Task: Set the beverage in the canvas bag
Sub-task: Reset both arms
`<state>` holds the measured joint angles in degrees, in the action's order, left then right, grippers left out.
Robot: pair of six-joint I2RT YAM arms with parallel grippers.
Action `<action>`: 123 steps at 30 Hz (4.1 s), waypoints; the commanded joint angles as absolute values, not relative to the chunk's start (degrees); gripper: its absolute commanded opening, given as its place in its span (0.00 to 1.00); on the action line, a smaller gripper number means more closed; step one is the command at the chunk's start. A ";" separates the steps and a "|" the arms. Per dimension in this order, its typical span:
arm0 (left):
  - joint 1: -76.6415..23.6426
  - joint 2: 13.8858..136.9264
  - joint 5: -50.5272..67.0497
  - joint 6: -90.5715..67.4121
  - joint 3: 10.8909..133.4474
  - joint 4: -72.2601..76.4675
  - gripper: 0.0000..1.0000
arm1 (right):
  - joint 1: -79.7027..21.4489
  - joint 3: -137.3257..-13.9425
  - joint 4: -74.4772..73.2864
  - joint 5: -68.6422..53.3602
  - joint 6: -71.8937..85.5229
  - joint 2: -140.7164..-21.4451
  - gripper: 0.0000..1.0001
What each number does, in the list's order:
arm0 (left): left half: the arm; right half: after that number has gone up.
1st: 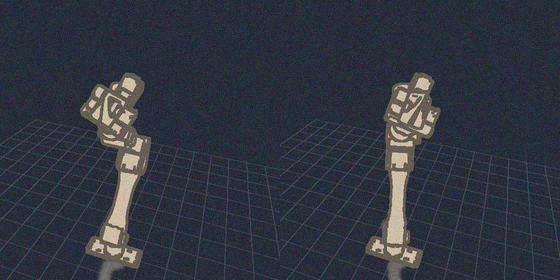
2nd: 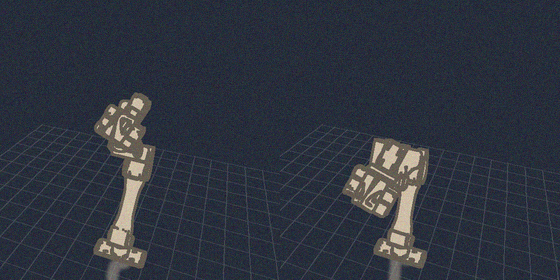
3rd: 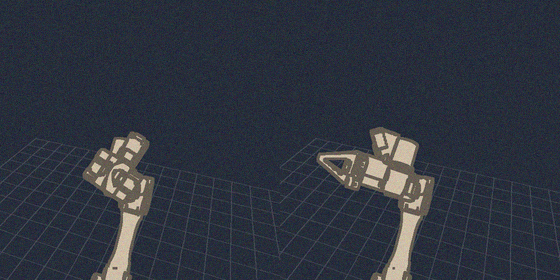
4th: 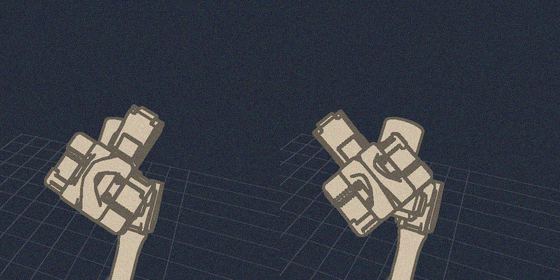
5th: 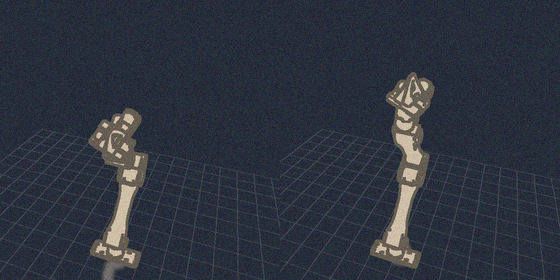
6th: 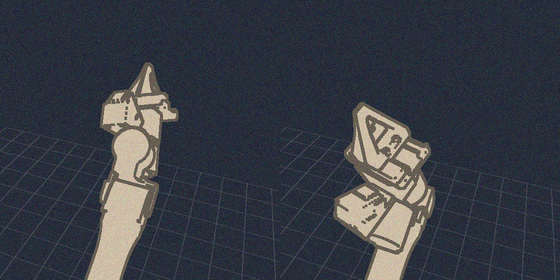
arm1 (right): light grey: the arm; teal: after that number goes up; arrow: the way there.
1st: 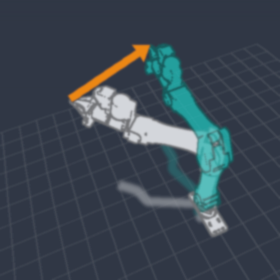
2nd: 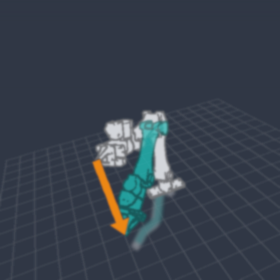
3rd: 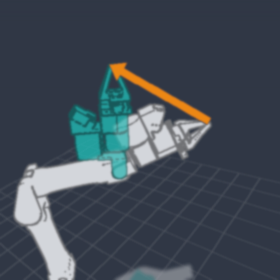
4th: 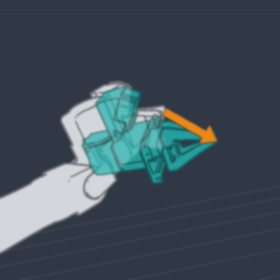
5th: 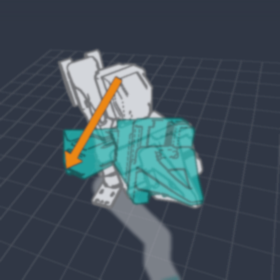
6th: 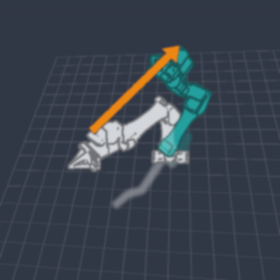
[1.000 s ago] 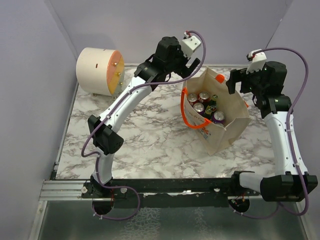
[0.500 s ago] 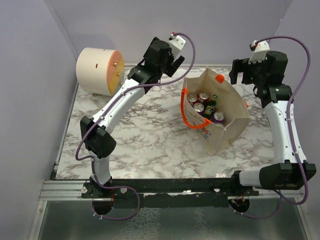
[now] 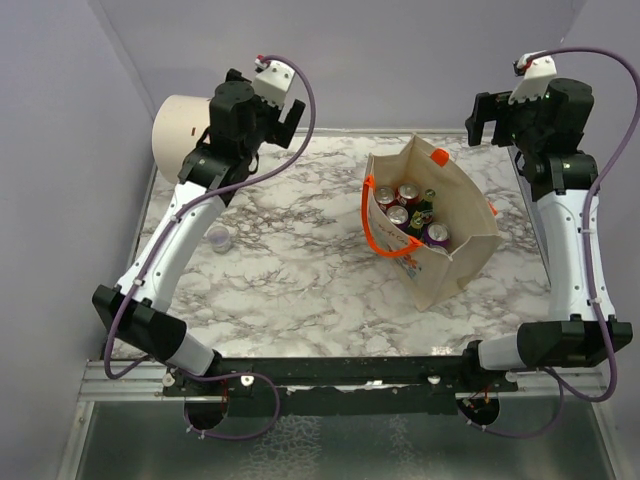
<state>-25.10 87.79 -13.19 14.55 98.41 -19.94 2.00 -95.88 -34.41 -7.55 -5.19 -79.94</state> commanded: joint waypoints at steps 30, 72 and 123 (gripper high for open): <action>-10.05 80.59 5.82 10.34 96.63 -19.24 0.99 | 8.61 -96.65 -32.32 -17.14 -9.12 -75.45 1.00; -4.00 81.04 14.09 7.62 98.94 -20.68 0.99 | 11.80 -96.97 -34.37 -24.18 -12.50 -75.19 1.00; -2.10 80.61 12.69 6.87 96.50 -19.73 0.99 | 14.15 -96.83 -35.16 -28.04 -12.13 -74.09 1.00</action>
<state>-2.46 81.54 12.62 7.22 95.55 -21.45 13.74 -95.33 -34.76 -26.89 -12.32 -73.71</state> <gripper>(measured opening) 0.991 0.997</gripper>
